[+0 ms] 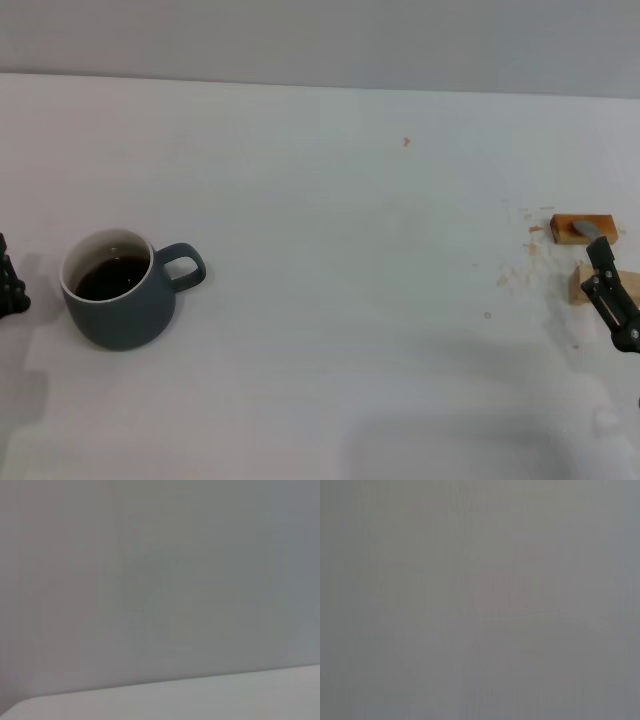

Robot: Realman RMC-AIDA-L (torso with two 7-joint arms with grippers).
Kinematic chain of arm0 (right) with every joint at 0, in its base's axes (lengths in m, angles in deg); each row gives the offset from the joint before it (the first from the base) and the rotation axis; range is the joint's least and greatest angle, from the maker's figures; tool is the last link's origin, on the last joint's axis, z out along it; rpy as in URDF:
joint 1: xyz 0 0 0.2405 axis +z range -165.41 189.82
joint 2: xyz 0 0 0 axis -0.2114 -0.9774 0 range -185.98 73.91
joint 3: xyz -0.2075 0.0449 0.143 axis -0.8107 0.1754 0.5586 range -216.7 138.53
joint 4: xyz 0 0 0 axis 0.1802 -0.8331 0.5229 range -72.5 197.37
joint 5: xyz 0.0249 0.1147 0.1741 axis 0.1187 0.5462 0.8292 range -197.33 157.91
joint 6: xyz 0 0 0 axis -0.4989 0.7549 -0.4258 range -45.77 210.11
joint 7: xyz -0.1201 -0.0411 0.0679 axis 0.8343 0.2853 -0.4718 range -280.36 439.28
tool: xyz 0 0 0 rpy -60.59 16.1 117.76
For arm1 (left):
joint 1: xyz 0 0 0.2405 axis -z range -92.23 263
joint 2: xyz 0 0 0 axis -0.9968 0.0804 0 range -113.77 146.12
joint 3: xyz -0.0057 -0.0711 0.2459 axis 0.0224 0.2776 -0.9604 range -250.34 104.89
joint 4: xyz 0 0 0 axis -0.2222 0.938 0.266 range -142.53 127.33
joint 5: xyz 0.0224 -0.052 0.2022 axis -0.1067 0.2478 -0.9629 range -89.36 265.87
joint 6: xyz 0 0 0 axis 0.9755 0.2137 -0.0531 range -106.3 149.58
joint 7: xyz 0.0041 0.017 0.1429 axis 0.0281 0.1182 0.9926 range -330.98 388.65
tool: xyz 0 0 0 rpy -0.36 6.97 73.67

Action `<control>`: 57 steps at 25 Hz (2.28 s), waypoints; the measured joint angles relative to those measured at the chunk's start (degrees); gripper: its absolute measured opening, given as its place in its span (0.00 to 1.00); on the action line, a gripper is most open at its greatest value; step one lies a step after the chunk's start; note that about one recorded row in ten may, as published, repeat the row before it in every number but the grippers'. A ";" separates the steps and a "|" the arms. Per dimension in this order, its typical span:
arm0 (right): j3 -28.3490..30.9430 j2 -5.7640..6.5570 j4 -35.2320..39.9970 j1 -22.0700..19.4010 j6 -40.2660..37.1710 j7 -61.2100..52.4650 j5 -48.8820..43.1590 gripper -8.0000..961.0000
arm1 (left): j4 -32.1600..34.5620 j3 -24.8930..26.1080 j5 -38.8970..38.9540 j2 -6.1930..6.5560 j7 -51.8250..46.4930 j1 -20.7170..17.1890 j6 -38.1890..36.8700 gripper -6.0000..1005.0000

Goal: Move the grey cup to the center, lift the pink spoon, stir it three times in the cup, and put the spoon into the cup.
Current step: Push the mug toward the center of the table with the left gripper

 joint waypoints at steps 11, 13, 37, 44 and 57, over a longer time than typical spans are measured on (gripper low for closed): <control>-0.09 0.00 0.00 -0.01 0.01 0.00 0.00 0.83 | -0.77 -3.99 -3.49 -0.29 -3.45 -1.12 0.30 0.00; -0.09 0.00 0.00 0.00 0.01 0.00 0.00 0.83 | -1.17 -4.85 -3.49 -0.34 -3.51 -1.00 0.41 0.00; -0.09 -0.09 0.00 0.61 0.19 0.00 -0.01 0.83 | -7.39 -16.91 -3.52 -0.72 -3.53 2.42 1.26 0.00; -0.09 -0.09 0.00 0.69 0.27 0.00 -0.01 0.83 | -7.08 -17.46 -3.18 -0.75 -2.76 3.27 1.96 0.00; -0.18 -0.09 0.00 0.71 0.42 0.00 -0.01 0.83 | -6.17 -15.49 -3.43 -0.85 -2.93 6.17 4.09 0.00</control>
